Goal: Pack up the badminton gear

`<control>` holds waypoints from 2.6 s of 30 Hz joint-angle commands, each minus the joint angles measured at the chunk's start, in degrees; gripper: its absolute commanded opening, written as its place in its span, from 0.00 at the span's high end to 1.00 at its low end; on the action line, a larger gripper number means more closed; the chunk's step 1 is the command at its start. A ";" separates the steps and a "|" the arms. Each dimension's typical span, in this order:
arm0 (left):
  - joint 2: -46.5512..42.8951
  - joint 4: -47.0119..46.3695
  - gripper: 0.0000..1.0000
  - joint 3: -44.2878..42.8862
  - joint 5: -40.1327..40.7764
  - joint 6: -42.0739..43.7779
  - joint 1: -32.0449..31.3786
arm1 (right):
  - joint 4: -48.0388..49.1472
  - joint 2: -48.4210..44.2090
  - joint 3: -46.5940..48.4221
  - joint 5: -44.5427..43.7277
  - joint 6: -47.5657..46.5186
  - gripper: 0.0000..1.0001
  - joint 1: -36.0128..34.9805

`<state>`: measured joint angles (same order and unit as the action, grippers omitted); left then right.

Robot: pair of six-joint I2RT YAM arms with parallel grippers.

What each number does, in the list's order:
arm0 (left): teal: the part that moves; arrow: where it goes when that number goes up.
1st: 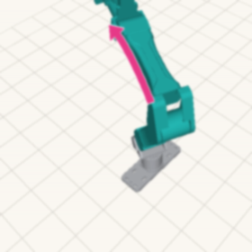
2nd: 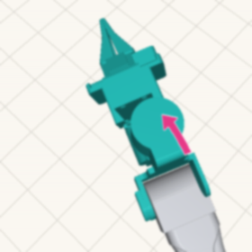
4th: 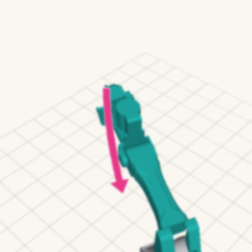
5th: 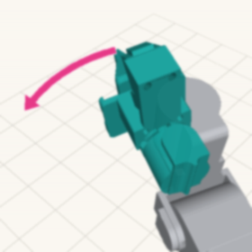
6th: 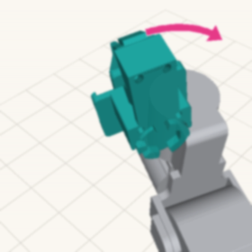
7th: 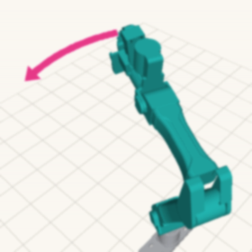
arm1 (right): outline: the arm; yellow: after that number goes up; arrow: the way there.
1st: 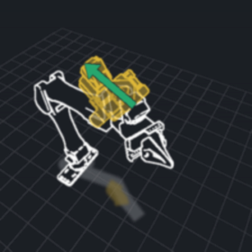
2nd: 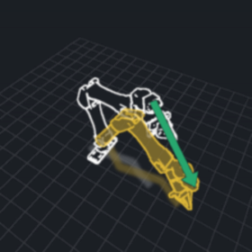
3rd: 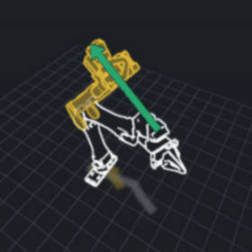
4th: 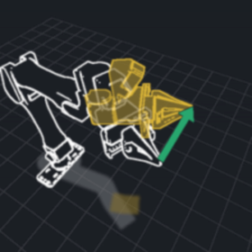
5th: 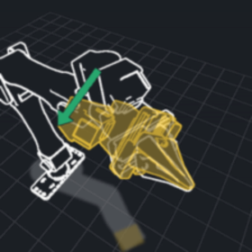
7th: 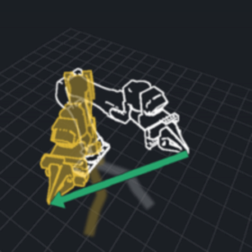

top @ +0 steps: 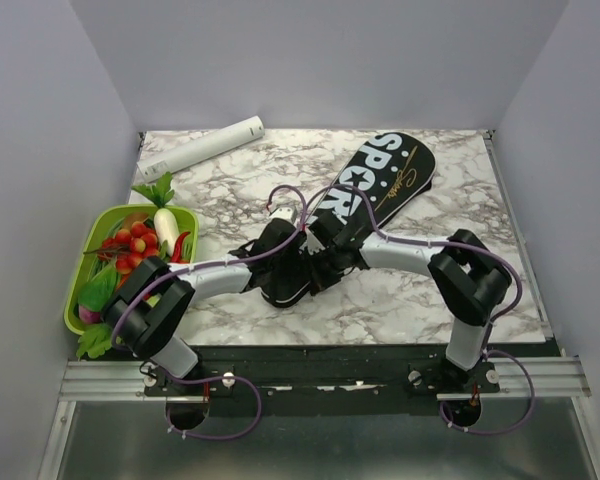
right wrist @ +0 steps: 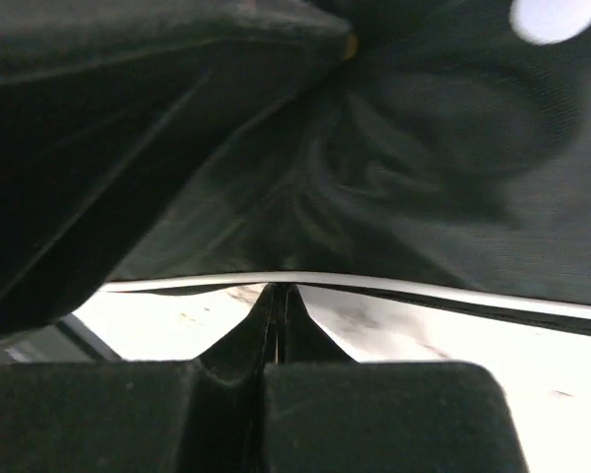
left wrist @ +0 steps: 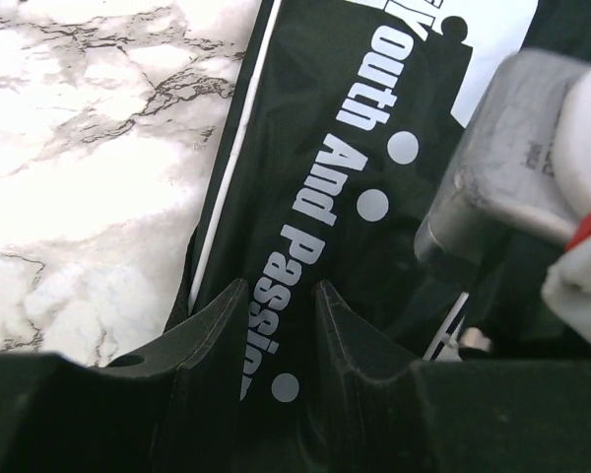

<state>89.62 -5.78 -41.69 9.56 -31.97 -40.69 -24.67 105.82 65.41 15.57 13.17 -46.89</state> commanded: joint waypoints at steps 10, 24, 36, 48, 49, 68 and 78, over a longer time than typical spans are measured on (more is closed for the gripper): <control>-6.99 -3.00 0.56 8.20 -8.41 -1.16 -0.09 | 26.31 -8.43 -15.65 11.41 23.38 0.99 -0.40; -26.08 5.69 0.52 16.11 -5.25 -6.44 -3.17 | 31.88 -21.35 -32.53 7.89 29.03 0.99 17.17; -9.23 -1.86 0.54 13.57 -4.12 -5.21 -9.06 | 24.84 -26.89 -35.08 8.42 21.82 0.99 23.08; -1.21 -7.49 0.59 11.20 -6.40 -3.63 -10.11 | 25.37 -26.82 -36.41 6.23 26.72 0.99 8.77; -1.03 -7.66 0.59 11.02 -6.75 -3.54 -10.38 | 25.54 -26.20 -35.53 5.96 27.34 0.99 7.62; -3.66 -8.02 0.60 12.51 -6.84 -2.40 -12.57 | 23.29 -19.33 -25.77 -8.09 35.53 0.83 1.89; -13.67 -3.29 0.60 12.78 -2.97 -1.70 -12.49 | 6.84 -35.32 -21.47 -21.97 23.68 0.22 1.89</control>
<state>81.14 -13.45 -28.49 4.16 -34.48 -52.95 -10.28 75.66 40.86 2.92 43.42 -44.69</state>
